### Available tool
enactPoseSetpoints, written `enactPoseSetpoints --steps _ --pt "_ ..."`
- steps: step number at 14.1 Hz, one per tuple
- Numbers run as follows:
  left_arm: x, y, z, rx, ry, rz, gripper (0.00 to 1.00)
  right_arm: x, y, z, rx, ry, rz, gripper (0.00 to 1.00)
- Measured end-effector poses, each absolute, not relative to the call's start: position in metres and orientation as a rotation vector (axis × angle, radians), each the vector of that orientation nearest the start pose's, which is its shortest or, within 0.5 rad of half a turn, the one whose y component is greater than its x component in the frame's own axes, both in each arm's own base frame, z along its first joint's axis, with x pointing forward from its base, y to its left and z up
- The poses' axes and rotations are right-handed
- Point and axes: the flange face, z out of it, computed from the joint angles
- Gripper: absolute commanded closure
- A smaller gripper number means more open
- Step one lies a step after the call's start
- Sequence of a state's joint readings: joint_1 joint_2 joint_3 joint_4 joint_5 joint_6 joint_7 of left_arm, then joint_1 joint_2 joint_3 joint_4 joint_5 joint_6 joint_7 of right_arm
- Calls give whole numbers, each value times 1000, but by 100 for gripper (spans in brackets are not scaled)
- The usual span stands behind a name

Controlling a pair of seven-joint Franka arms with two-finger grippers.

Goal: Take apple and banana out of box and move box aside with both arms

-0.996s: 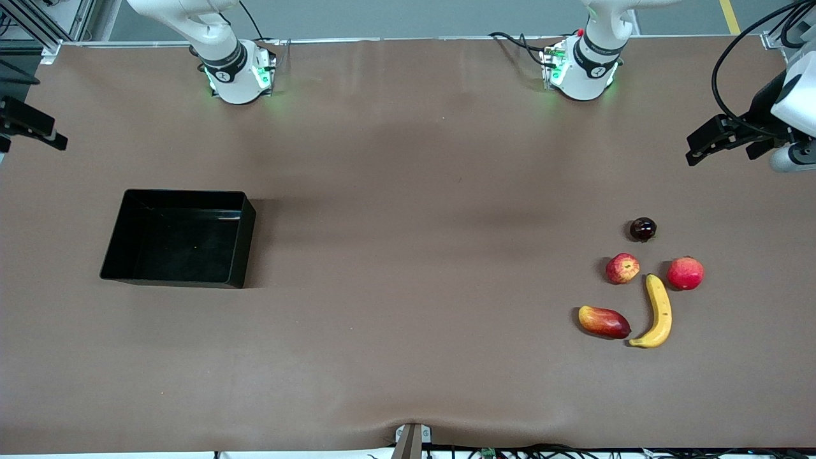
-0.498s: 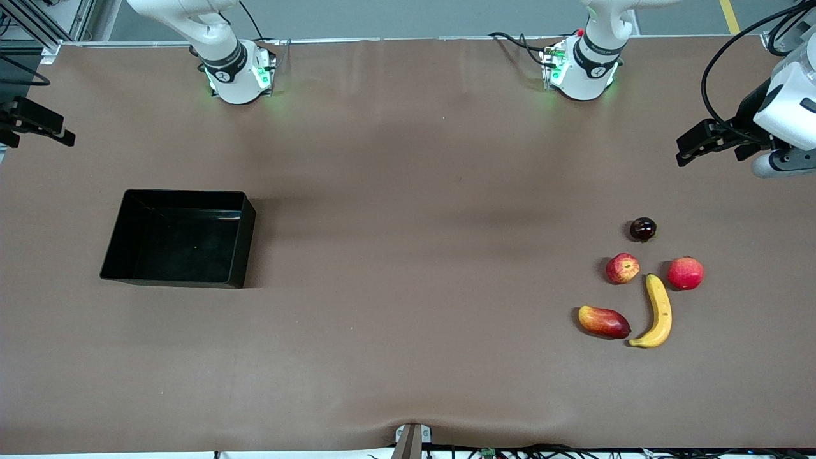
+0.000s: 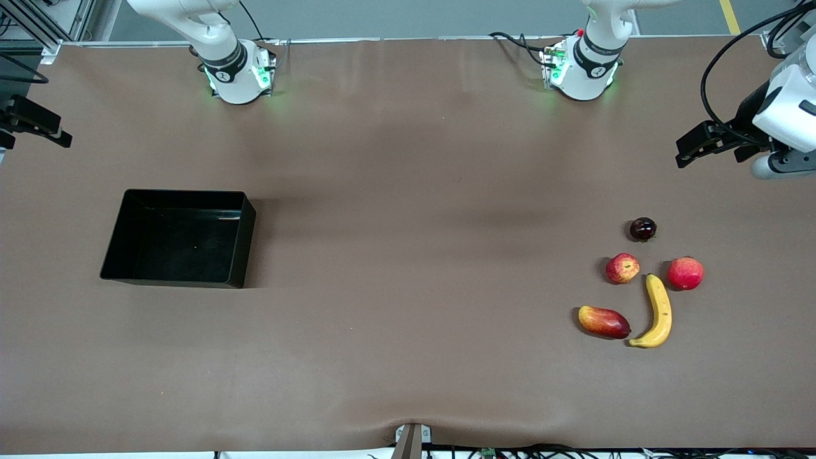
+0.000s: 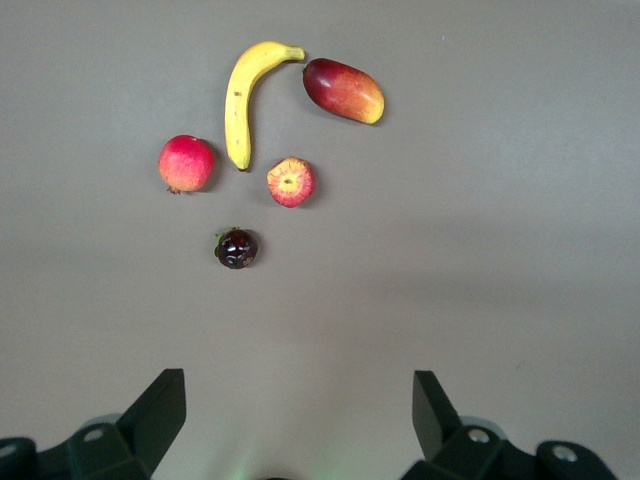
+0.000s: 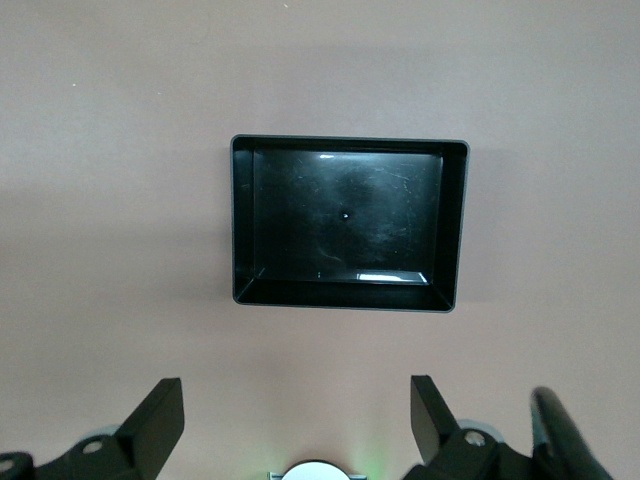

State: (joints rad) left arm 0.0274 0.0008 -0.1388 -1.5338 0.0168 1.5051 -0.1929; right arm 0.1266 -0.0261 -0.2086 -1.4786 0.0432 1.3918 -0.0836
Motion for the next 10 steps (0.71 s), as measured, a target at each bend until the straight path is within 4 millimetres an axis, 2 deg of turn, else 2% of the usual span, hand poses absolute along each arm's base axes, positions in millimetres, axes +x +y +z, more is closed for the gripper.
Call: enactPoseSetpoints --steps 3,10 --pt "546 -59 630 -3117 -128 45 0 526 -25 668 -3094 -54 78 0" --pt "548 -56 631 -3120 -136 19 0 525 -31 670 -3095 -37 67 0"
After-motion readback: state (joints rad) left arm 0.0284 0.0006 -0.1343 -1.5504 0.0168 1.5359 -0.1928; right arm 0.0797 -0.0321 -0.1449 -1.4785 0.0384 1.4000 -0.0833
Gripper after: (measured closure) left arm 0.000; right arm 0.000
